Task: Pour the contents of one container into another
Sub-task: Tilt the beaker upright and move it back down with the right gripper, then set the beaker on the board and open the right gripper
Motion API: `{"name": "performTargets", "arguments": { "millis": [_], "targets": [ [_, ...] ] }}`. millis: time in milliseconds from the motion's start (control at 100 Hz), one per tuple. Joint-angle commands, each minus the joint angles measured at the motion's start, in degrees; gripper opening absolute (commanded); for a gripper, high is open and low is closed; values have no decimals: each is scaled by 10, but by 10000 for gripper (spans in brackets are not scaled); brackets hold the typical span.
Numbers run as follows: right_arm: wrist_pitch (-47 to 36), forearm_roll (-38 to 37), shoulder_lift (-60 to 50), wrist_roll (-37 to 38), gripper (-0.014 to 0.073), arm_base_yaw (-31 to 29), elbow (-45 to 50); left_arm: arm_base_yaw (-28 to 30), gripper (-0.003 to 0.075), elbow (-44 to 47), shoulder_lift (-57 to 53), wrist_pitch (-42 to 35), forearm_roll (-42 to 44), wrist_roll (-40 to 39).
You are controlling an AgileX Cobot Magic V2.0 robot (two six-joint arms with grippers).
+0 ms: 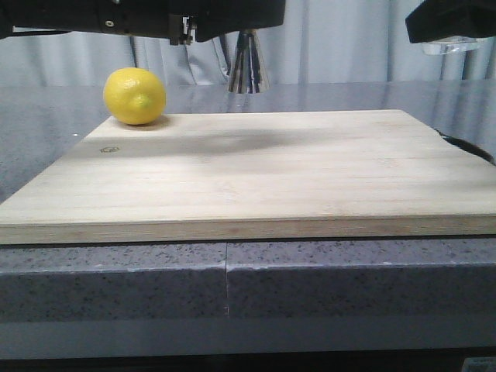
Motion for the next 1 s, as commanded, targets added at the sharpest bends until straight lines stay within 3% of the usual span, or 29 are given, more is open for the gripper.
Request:
{"name": "performTargets", "arguments": {
  "millis": [0, 110, 350, 990],
  "targets": [
    [-75, 151, 3, -147, 315, -5, -4, -5, 216, -18, -32, 61, -53, -6],
    [-144, 238, 30, -224, 315, -5, 10, -5, 216, -18, -32, 61, -53, -6],
    [-309, 261, 122, -238, 315, -34, 24, -5, 216, -18, -32, 61, -53, -6],
    [-361, 249, 253, -237, 318, -40, 24, -5, 216, -18, -32, 61, -53, -6]
  ]
}}
